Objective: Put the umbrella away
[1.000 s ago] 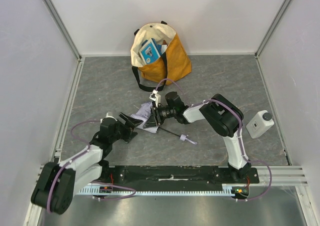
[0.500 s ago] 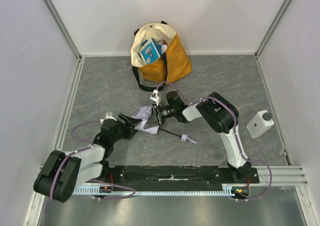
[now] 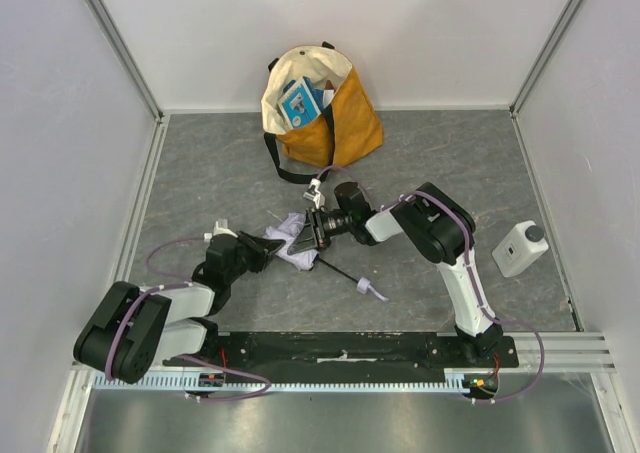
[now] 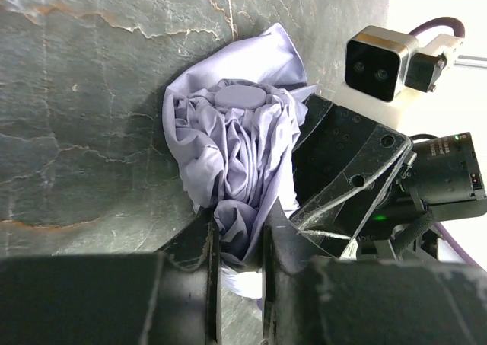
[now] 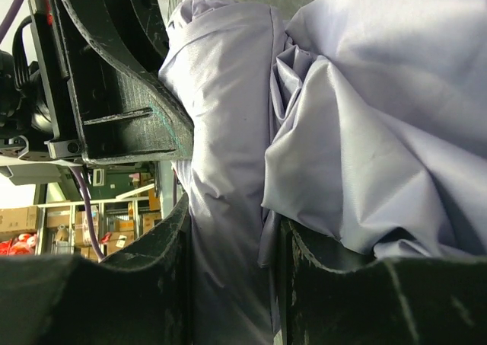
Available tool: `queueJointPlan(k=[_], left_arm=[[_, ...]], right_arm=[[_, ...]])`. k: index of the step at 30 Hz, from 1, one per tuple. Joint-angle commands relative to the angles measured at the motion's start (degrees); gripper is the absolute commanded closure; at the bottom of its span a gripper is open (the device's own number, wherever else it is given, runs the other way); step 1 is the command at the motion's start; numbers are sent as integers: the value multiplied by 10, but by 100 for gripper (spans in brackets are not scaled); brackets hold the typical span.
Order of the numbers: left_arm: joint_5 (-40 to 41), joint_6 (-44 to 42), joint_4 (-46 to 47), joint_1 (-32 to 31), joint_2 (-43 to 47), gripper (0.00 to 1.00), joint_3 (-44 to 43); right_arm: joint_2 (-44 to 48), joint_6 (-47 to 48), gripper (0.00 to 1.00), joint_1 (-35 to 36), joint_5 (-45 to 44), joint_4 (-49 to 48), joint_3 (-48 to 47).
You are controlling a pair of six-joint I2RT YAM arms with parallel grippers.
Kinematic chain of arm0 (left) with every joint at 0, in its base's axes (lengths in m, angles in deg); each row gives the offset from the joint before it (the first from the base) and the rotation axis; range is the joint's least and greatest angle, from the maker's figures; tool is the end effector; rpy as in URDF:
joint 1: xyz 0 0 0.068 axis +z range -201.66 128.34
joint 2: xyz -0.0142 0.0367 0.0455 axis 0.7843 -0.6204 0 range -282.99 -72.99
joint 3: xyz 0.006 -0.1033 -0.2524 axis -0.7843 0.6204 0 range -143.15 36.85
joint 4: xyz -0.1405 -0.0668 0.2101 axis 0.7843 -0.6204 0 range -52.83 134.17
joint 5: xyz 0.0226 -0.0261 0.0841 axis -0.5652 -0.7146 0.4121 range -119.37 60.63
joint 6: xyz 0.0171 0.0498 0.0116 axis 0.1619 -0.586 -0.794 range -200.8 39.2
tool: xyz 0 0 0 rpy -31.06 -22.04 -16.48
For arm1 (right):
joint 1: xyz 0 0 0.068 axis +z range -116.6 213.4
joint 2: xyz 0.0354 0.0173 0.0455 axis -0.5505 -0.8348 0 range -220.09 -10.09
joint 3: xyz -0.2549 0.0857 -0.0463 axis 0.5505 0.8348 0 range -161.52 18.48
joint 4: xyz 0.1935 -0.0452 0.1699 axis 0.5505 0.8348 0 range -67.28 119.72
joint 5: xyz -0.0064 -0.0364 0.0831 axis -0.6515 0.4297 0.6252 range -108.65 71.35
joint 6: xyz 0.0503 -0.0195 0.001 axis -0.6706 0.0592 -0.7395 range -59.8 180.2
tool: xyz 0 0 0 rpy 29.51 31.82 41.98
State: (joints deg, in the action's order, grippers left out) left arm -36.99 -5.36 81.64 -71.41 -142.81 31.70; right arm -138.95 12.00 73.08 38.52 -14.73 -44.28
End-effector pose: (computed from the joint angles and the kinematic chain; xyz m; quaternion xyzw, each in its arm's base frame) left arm 0.1727 -0.0671 0.1156 -0.3672 0.7693 -0.4221 0.3086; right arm 0.3055 0.2923 0.0747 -0.1873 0.7713 0.6072 0.0371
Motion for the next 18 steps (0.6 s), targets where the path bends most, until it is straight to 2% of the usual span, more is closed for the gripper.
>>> queueJointPlan(k=[1, 4, 6, 7, 13, 18], left_arm=[[43, -60, -49, -4, -13, 89, -13], [36, -61, -85, -4, 1, 91, -18], [30, -68, -121, -4, 12, 98, -26], [30, -69, -147, -4, 18, 98, -28], [15, -78, -266, -4, 36, 98, -54], [8, -105, -356, -5, 43, 98, -86]], right_arm=[[-48, 62, 100, 21, -22, 197, 22], [-37, 106, 98, 22, -47, 247, 13], [-26, 114, 92, 22, -63, 256, 15], [-18, 129, 86, 21, -85, 275, 12], [63, 186, 72, 22, -185, 336, 26], [153, 233, 57, 34, -282, 374, 33]])
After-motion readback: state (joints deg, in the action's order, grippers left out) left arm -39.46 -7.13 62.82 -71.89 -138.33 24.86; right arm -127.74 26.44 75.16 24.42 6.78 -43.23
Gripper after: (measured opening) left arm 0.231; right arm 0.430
